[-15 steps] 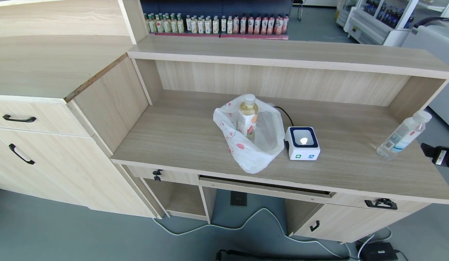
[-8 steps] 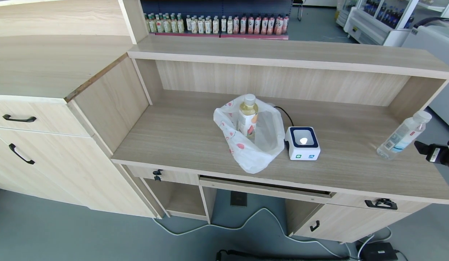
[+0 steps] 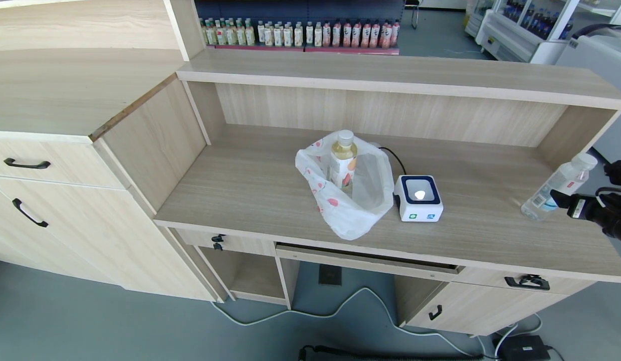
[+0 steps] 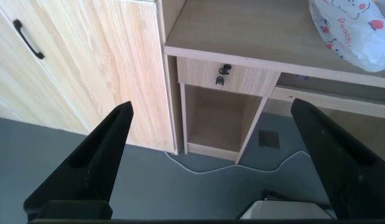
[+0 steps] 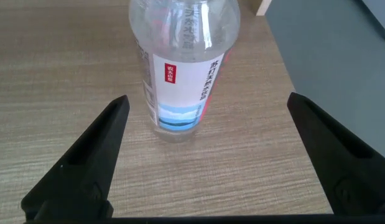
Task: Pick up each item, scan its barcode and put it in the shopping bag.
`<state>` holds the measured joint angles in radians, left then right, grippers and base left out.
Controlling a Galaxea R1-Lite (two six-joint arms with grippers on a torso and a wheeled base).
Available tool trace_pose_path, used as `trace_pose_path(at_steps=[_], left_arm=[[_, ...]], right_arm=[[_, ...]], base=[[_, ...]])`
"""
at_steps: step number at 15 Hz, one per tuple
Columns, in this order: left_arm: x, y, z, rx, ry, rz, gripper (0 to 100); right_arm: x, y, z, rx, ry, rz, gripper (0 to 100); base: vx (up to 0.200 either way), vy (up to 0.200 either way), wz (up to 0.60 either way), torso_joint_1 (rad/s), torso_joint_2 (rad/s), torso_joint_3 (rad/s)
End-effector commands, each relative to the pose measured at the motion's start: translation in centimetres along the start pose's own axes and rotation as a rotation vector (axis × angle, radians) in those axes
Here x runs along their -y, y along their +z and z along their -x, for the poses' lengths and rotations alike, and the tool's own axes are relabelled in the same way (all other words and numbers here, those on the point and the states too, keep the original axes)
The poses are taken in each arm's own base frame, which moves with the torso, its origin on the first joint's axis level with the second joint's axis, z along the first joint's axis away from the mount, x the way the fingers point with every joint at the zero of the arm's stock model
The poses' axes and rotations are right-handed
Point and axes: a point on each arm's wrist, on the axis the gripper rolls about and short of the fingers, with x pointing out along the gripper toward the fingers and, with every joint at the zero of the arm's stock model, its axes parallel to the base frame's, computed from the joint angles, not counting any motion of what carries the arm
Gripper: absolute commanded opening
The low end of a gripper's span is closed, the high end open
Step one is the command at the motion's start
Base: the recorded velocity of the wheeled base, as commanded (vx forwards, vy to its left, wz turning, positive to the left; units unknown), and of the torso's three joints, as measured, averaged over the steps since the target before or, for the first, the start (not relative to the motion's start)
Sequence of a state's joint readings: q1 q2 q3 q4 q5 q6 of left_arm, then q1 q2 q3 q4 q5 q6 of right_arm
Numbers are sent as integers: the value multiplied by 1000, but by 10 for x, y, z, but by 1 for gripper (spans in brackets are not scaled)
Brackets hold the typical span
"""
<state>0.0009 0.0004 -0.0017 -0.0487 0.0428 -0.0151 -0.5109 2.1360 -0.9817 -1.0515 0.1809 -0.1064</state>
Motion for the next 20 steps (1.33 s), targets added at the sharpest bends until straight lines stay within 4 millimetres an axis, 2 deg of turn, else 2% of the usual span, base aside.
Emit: trace_pose_path(at_steps=[1,5,14,20], left_arm=[[0,0,0,1,1,0,100],[0,0,0,1,2,0,100],[0,0,0,1,1,0,100],[0,0,0,1,1,0,100]], right_arm=[[-1,-2,-7,5,4,2,100],[-1,-3,-16,17,8,6,100],[-20,-2,-35,47,52,20,100],[-24,-9,-45,45,63,21,100]], base=[[0,0,0,0,0,0],[0,0,0,0,0,0],[0,0,0,0,0,0],[0,0,0,0,0,0]])
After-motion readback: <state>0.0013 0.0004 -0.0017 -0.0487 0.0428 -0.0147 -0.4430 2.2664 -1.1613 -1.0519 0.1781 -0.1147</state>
